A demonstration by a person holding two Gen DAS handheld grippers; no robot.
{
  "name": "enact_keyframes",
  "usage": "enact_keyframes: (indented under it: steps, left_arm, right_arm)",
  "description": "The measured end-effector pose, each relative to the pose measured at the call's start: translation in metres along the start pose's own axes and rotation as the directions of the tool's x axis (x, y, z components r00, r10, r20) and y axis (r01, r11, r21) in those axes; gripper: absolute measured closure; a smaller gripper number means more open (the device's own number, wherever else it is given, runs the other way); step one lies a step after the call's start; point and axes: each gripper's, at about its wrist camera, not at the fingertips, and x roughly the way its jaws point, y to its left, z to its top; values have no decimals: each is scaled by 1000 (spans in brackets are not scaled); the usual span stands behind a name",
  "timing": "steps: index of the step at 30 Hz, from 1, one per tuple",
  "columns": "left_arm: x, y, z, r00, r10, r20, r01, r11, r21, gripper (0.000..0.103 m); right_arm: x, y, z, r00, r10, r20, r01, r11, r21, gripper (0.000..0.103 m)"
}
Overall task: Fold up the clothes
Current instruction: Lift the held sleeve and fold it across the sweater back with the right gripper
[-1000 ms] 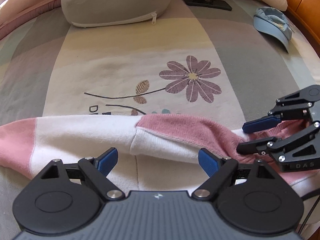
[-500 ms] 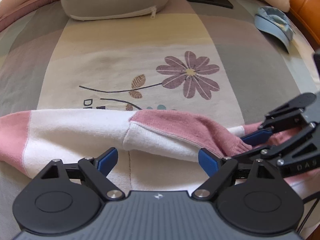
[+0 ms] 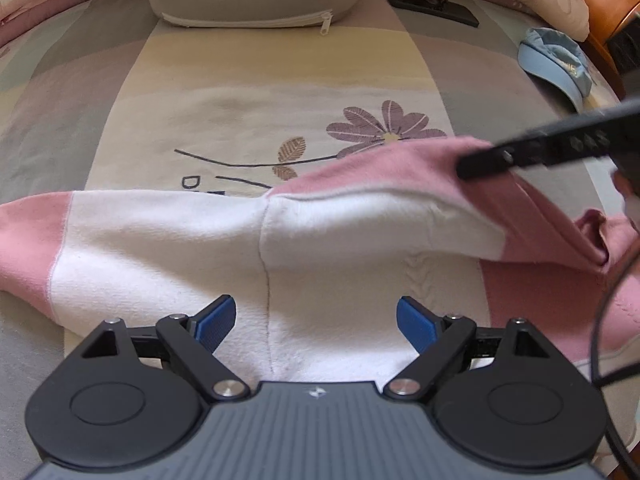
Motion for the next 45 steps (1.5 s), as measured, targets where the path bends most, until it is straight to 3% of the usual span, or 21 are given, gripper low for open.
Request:
enact_keyframes:
  steps: [3, 6, 9, 12, 14, 19, 23, 26, 28, 30, 33, 36, 38, 41, 45]
  left_arm:
    - [3, -1, 2, 1000, -3, 4, 3, 1000, 12, 16]
    - [9, 1, 4, 1000, -9, -5, 9, 1000, 12, 16]
    - [17, 4, 5, 999, -21, -27, 22, 1000, 9, 16]
    - [23, 6, 3, 999, -30, -39, 31, 999, 15, 16]
    - [25, 7, 3, 998, -40, -40, 41, 999, 19, 16]
    - [32, 9, 6, 997, -51, -52, 53, 998, 24, 16]
    - [37, 10, 11, 997, -54, -59, 55, 998, 23, 15]
    - [38, 10, 11, 996, -57, -65, 60, 997, 41, 15]
    - [37, 11, 10, 996, -67, -66, 71, 996, 61, 15]
    - [36, 11, 8, 995, -74, -62, 79, 995, 69, 14]
    - [37, 11, 6, 996, -77, -53, 80, 995, 63, 11]
    - [34, 9, 7, 995, -88, -51, 91, 994, 64, 13]
    - [32, 9, 12, 988, -150, -40, 153, 984, 88, 13]
    - [21, 5, 17, 974, -225, -17, 224, 958, 182, 13]
    - [11, -3, 27, 969, -247, 22, 229, 926, 299, 13]
  right_arm:
    - [6, -4, 14, 999, -28, 29, 28, 999, -21, 86]
    - [18, -12, 23, 1000, 12, -6, -12, 1000, -17, 84]
    - [31, -30, 25, 996, 66, -67, -64, 998, 24, 78]
    - [37, -55, 26, 986, 125, -113, -117, 990, 72, 60]
    - [40, -71, 27, 976, 172, -136, -158, 982, 108, 60]
    - [60, -91, 41, 929, 315, -194, -281, 942, 186, 60]
    - [90, -84, 61, 875, 410, -258, -363, 908, 209, 60]
    - [104, -79, 66, 838, 454, -303, -399, 888, 228, 60]
    - [99, -81, 63, 829, 454, -328, -407, 891, 204, 61]
    - [93, -86, 56, 836, 442, -326, -392, 896, 212, 64]
    - [86, -91, 44, 854, 420, -309, -359, 903, 235, 86]
    - [79, -89, 42, 877, 373, -302, -321, 924, 207, 87]
    - [75, -82, 48, 897, 323, -303, -291, 945, 148, 87]
    - [68, -71, 58, 922, 247, -299, -241, 969, 58, 87]
    - [60, -55, 70, 946, 153, -287, -177, 982, -60, 87]
